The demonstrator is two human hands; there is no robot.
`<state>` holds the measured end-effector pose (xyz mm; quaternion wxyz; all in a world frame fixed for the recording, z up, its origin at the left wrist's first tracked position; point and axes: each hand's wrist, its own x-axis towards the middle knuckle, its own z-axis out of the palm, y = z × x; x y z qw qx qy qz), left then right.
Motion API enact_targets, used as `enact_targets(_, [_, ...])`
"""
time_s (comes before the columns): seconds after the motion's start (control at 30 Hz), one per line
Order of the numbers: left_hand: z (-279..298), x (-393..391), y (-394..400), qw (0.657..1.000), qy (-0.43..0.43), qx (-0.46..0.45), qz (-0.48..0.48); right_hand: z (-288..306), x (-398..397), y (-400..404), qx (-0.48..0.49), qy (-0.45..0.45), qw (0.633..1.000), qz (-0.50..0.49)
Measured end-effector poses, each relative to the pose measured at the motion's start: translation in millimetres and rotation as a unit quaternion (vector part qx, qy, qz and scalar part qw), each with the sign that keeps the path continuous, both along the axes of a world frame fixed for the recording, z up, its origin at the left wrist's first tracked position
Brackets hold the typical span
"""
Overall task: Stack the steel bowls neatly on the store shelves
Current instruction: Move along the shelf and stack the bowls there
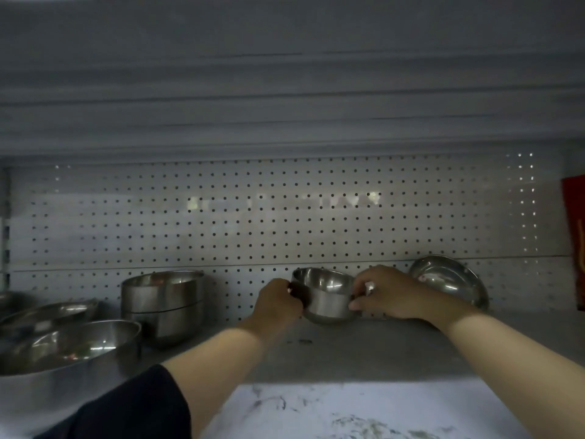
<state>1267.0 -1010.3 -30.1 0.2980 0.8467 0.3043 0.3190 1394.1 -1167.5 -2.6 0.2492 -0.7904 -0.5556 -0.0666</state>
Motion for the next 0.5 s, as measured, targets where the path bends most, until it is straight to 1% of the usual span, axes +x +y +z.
enact_targets(0.13, [14, -37, 13, 0.999, 0.023, 0.018, 0.023, 1, -27, 16, 0.009, 0.006, 0.999, 0.033])
enact_targets(0.27, [7, -63, 20, 0.998, 0.039, 0.033, 0.038, 3, -50, 29, -0.016, -0.017, 0.998, 0.055])
enact_targets(0.4, [-10, -70, 31, 0.997, 0.07, 0.02, 0.03, -2, -63, 43, -0.047, -0.057, 0.996, 0.051])
enact_targets(0.5, [-20, -71, 38, 0.998, 0.061, -0.005, 0.032, -11, -68, 50, -0.048, -0.075, 0.995, 0.047])
